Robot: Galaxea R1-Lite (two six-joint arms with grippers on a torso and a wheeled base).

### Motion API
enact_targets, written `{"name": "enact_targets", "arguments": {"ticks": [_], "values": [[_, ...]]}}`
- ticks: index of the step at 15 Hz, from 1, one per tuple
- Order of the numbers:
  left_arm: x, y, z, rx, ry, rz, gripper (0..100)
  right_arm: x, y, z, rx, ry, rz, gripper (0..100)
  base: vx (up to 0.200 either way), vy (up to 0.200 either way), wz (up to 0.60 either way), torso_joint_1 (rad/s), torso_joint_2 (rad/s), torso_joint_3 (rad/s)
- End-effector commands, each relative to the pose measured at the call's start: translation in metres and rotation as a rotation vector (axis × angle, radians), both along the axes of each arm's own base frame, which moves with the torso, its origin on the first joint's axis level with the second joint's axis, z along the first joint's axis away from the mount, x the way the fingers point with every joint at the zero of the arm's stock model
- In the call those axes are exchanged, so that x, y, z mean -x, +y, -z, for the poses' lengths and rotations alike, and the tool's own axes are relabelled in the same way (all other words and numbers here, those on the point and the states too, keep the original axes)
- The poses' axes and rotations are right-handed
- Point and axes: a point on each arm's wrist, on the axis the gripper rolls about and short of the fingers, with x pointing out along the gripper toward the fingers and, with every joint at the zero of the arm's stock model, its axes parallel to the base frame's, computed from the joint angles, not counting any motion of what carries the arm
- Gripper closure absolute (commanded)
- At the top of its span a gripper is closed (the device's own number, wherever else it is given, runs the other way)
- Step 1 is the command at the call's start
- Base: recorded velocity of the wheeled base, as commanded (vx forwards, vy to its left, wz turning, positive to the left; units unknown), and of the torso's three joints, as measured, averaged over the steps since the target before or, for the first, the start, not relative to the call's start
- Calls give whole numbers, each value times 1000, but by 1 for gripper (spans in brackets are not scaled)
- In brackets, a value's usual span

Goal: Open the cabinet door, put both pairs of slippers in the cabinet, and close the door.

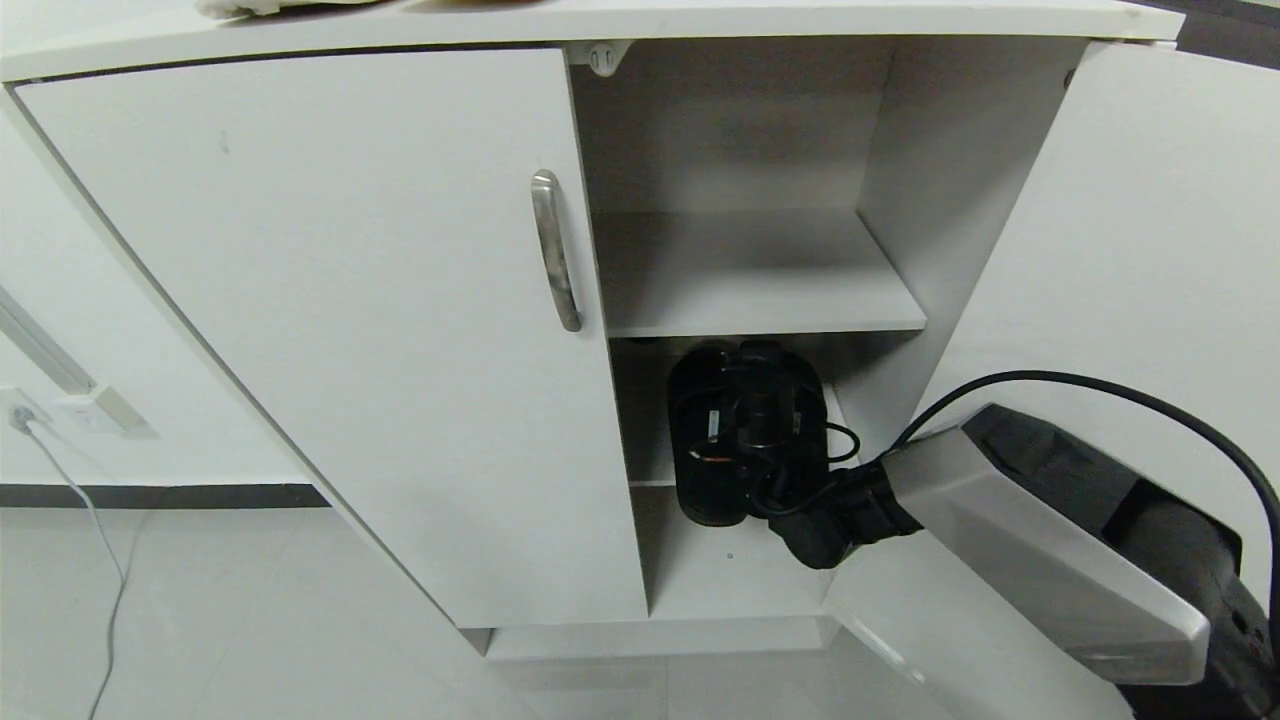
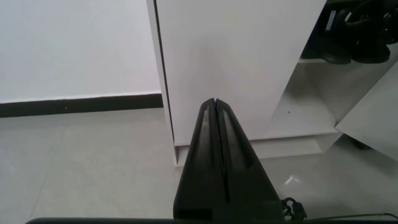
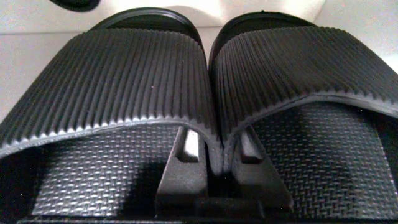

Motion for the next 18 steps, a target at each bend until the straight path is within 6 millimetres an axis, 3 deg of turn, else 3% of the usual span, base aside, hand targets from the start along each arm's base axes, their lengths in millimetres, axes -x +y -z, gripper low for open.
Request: {"name": "enact_targets", "arguments": {"ticks": [1, 7, 10, 11, 15, 18], "values": [[0, 0, 0, 0, 0, 0, 100, -8, 3, 9, 6, 5, 5, 100, 0, 0, 0, 0, 0, 0], [0, 0, 0, -1, 0, 0, 100, -28, 2, 24, 29, -2, 28, 100, 0, 0, 0, 0, 0, 0], [0, 0, 0, -3, 0, 0, 100, -28, 4, 25, 33, 3, 26, 100, 0, 0, 0, 0, 0, 0], [0, 0, 0, -1, 0, 0, 100, -29, 4, 26, 34, 4, 26, 0, 0, 0, 0, 0, 0, 0], [0, 0, 0, 2, 0, 0, 100, -25, 2, 28, 44, 18, 26, 0, 0, 0, 0, 0, 0, 0], [0, 0, 0, -1, 0, 0, 100, -5, -8, 16, 47, 21, 17, 0, 0, 0, 0, 0, 0, 0]]}}
